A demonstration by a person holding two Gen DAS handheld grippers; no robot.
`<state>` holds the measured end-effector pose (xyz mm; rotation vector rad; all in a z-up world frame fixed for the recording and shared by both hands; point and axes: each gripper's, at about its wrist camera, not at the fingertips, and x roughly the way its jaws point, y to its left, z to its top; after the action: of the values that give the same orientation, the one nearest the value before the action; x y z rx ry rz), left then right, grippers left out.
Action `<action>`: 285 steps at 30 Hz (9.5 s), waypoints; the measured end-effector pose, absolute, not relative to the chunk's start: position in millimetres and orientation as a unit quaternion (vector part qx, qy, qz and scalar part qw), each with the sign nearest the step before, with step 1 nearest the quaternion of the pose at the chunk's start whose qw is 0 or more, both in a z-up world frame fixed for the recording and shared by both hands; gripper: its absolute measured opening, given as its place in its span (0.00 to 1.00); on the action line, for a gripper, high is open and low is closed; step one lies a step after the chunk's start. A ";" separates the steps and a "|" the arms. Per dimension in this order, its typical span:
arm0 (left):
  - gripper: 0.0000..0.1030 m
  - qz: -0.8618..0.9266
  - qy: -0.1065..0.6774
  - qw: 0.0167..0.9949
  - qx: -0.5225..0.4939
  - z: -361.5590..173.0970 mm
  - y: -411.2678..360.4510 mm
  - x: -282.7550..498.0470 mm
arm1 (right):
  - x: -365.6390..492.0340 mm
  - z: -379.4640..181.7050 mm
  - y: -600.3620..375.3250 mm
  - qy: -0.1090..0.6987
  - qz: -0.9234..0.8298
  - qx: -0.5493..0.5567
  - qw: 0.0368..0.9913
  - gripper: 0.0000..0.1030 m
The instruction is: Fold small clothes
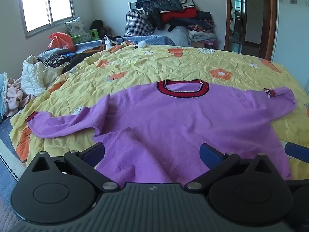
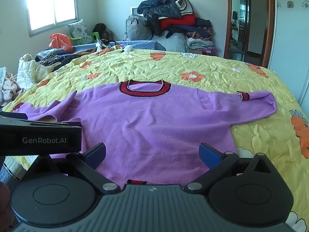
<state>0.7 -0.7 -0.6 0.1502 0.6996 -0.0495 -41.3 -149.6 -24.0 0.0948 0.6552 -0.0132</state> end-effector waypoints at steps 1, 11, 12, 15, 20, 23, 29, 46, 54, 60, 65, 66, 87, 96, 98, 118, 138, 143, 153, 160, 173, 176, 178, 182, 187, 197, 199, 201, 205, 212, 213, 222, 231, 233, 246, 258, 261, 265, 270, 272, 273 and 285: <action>1.00 -0.024 0.344 0.936 0.073 -0.8 -1.2 1.2 | -41.2 -24.0 -149.8 0.322 -0.007 0.046 0.945 1.00; 1.00 -0.028 0.347 0.935 0.073 -10.5 -2.3 1.0 | -43.5 -27.0 -144.5 0.321 0.000 0.043 0.946 1.00; 1.00 -0.029 0.348 0.934 0.074 -9.8 -0.9 1.3 | -42.9 -27.2 -144.3 0.321 0.000 0.042 0.946 1.00; 1.00 -0.029 0.351 0.933 0.071 -7.0 -2.0 3.6 | -41.7 -25.9 -147.0 0.323 0.000 0.046 0.945 1.00; 1.00 -0.026 0.351 0.933 0.070 -6.5 -1.5 3.4 | -42.5 -26.1 -146.2 0.325 0.001 0.046 0.945 1.00; 1.00 -0.027 0.356 0.931 0.069 -7.3 -1.7 4.5 | -43.8 -25.5 -148.6 0.326 0.000 0.048 0.944 1.00; 1.00 -0.029 0.361 0.930 0.072 -7.4 -2.9 6.7 | -40.9 -26.6 -153.8 0.330 0.001 0.056 0.942 1.00; 1.00 -0.027 0.362 0.929 0.068 -6.9 -1.0 8.0 | -36.6 -28.1 -156.0 0.331 0.007 0.056 0.942 1.00; 1.00 -0.025 0.392 0.916 0.074 -30.9 -2.4 20.1 | -29.9 -54.4 -163.4 0.342 0.031 0.059 0.937 1.00; 1.00 -0.011 0.415 0.905 0.091 -49.1 -5.1 38.0 | -20.2 -72.5 -173.4 0.342 0.030 0.036 0.939 1.00; 1.00 -0.003 0.408 0.908 0.096 -53.1 -8.4 51.5 | 0.8 -79.2 -187.4 0.344 0.003 -0.002 0.939 1.00; 1.00 0.000 0.406 0.909 0.097 -52.8 -9.8 55.7 | 7.3 -79.7 -193.4 0.346 0.000 -0.001 0.938 1.00; 1.00 -0.006 0.459 0.886 0.060 -59.9 -28.9 159.3 | 137.5 -75.7 -349.2 0.306 -0.053 0.004 0.951 1.00; 1.00 -0.021 0.449 0.890 0.077 -68.1 -33.9 166.2 | 164.8 -88.5 -393.9 0.301 -0.096 -0.086 0.945 1.00; 1.00 -0.024 0.454 0.887 0.081 -75.4 -31.4 164.2 | 165.3 -90.2 -407.7 0.294 -0.085 -0.070 0.949 1.00; 1.00 -0.040 0.512 0.858 0.033 -100.0 -6.5 148.7 | 214.1 -117.3 -446.6 0.365 -0.048 -0.090 0.925 0.05; 1.00 -0.049 0.510 0.859 -0.004 -96.9 0.2 142.1 | 94.9 13.7 -629.3 0.256 -0.222 0.036 0.940 0.05; 1.00 -0.053 0.506 0.861 -0.003 -98.0 -0.7 137.2 | 97.2 -6.5 -645.9 0.301 -0.223 0.057 0.926 0.05; 1.00 -0.051 0.498 0.865 -0.026 -84.3 14.8 126.0 | 92.0 10.8 -657.0 0.276 -0.263 0.082 0.921 0.04; 1.00 -0.063 0.496 0.854 -0.140 -92.4 35.3 126.4 | 45.4 45.5 -688.1 0.273 -0.307 0.074 0.909 0.01; 1.00 -0.074 0.497 0.856 -0.120 -87.6 29.5 119.3 | 1.7 -113.9 -691.6 0.233 -0.141 0.420 0.866 0.68; 1.00 -0.068 0.496 0.856 -0.128 -87.5 33.6 117.5 | -1.7 -146.8 -700.7 0.229 -0.128 0.499 0.826 0.55; 1.00 -0.063 0.495 0.857 -0.125 -87.5 33.2 116.3 | 0.5 -163.6 -706.6 0.217 -0.134 0.524 0.812 0.51; 1.00 -0.057 0.498 0.858 -0.113 -84.0 27.9 116.1 | 8.6 -174.2 -714.0 0.184 -0.138 0.555 0.800 0.49; 1.00 -0.055 0.510 0.852 -0.105 -83.3 18.1 118.2 | 26.6 -187.1 -734.0 0.148 -0.135 0.586 0.785 0.43; 1.00 -0.065 0.510 0.853 -0.093 -72.1 -2.7 108.5 | -2.7 -176.4 -731.6 0.098 -0.162 0.576 0.795 0.03; 1.00 -0.071 0.502 0.858 -0.082 -67.0 -9.6 104.7 | -14.7 -173.7 -737.7 0.064 -0.140 0.605 0.781 0.03; 1.00 -0.079 0.496 0.862 -0.071 -63.1 -16.2 101.4 | -26.4 -166.7 -743.5 0.040 -0.134 0.615 0.776 0.03; 1.00 -0.093 0.496 0.861 -0.068 -61.5 -21.2 96.6 | -30.8 -158.0 -751.6 0.058 -0.157 0.599 0.783 0.03; 1.00 -0.099 0.491 0.862 -0.080 -59.7 -3.9 90.4 | -30.8 -158.8 -722.3 0.091 -0.174 0.578 0.792 0.03; 1.00 -0.098 0.488 0.864 -0.080 -58.8 0.4 90.7 | -27.6 -146.9 -712.9 0.087 -0.162 0.568 0.802 0.03; 1.00 -0.079 0.457 0.883 -0.068 -51.2 42.3 86.8 | 62.2 -46.7 -570.3 0.097 0.006 0.484 0.870 0.03; 1.00 -0.041 0.440 0.896 -0.052 -44.8 91.9 73.0 | 168.2 -78.8 -361.5 0.223 0.165 0.457 0.845 0.03; 1.00 -0.034 0.438 0.897 -0.056 -41.8 101.7 71.5 | 179.0 -96.6 -320.1 0.257 0.189 0.448 0.835 0.03; 1.00 -0.026 0.428 0.902 -0.051 -32.8 117.4 70.1 | 167.5 -129.1 -176.9 0.353 0.278 0.402 0.798 0.03; 1.00 -0.015 0.423 0.904 -0.057 -29.3 129.2 69.8 | 190.6 -138.6 -120.2 0.387 0.295 0.367 0.793 0.03; 1.00 -0.014 0.424 0.904 -0.059 -29.8 131.0 69.8 | 197.6 -139.1 -111.4 0.394 0.298 0.365 0.789 0.03; 1.00 -0.013 0.425 0.903 -0.060 -30.9 133.1 70.0 | 199.6 -146.3 -99.1 0.410 0.296 0.333 0.796 0.03; 1.00 -0.008 0.428 0.902 -0.062 -33.8 135.6 71.3 | 197.5 -145.1 -106.8 0.386 0.260 0.332 0.820 0.03; 1.00 -0.009 0.426 0.902 -0.066 -34.8 136.3 72.4 | 193.2 -136.0 -102.2 0.367 0.248 0.290 0.848 0.03; 1.00 -0.008 0.426 0.902 -0.067 -35.4 135.7 73.5 | 193.7 -134.9 -97.0 0.373 0.245 0.267 0.854 0.03; 1.00 0.009 0.406 0.907 -0.113 -22.1 146.3 89.8 | 174.5 -120.0 -104.1 0.382 0.305 0.283 0.825 0.86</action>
<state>89.8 146.3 -22.1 -0.2341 0.8371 0.0194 174.5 -104.1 -120.0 0.6023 0.8117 0.6490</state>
